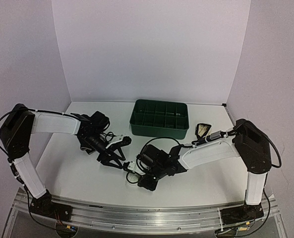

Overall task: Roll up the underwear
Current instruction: Roll the underwear to the center of the board.

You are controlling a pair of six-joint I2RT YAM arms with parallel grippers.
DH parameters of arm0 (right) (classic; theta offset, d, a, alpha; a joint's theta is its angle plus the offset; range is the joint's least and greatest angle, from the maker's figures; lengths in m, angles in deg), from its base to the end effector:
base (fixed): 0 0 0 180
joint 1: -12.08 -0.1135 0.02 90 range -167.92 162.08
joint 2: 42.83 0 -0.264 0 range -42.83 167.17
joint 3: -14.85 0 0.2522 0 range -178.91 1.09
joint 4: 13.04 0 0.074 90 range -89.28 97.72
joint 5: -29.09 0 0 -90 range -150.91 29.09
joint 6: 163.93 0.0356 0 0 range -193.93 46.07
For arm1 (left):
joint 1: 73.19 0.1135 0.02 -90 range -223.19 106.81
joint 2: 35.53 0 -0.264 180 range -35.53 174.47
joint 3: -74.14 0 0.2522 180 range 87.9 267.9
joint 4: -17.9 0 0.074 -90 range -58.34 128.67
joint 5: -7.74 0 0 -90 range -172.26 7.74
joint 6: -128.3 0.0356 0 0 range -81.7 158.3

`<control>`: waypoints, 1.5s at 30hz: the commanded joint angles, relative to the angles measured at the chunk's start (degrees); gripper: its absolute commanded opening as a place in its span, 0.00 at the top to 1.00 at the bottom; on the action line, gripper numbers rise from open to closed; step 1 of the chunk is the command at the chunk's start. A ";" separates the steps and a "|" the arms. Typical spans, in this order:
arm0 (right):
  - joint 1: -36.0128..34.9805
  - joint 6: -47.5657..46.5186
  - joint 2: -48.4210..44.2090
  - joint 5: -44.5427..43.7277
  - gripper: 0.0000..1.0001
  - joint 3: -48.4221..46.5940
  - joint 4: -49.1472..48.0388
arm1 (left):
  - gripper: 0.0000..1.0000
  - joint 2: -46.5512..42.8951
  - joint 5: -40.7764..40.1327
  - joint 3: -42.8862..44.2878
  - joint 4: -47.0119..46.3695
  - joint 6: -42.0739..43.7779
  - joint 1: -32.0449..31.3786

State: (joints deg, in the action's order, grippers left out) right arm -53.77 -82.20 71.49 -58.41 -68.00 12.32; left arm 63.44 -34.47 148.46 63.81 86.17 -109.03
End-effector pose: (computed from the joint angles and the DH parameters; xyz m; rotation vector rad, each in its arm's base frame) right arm 0.1638 0.3691 0.1307 -1.5939 2.0824 0.4263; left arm 0.2464 -0.2105 0.1767 1.8278 1.7531 -1.0673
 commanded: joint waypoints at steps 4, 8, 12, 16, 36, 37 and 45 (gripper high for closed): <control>5.97 16.05 8.16 20.86 1.00 -0.02 8.09 | 0.44 -12.90 -9.14 -16.62 -20.68 17.61 -7.68; 8.79 18.09 9.85 26.18 1.00 -0.85 8.23 | 0.39 -11.02 -14.51 -18.40 -28.00 19.98 -11.67; 10.10 19.02 11.38 30.03 1.00 -2.42 8.27 | 0.36 -5.65 -18.03 -15.57 -30.34 20.41 -13.66; 10.93 19.95 12.56 31.54 1.00 -3.58 8.26 | 0.38 -1.09 -21.58 -12.74 -29.43 20.74 -14.98; 11.76 16.20 -1.30 17.69 0.58 -3.84 7.97 | 1.00 5.52 -24.53 -5.07 -11.53 8.95 -17.21; 11.78 15.03 -3.13 16.61 0.56 -2.97 7.65 | 1.00 5.76 -23.57 -4.63 -9.97 7.69 -16.91; 11.72 8.90 -18.22 12.05 0.45 10.68 3.15 | 1.00 9.98 -14.72 0.32 0.76 0.33 -15.17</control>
State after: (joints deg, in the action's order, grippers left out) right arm -41.59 -68.30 61.78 -43.10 -62.43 17.75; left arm 69.98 -53.00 147.09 53.67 92.38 -125.56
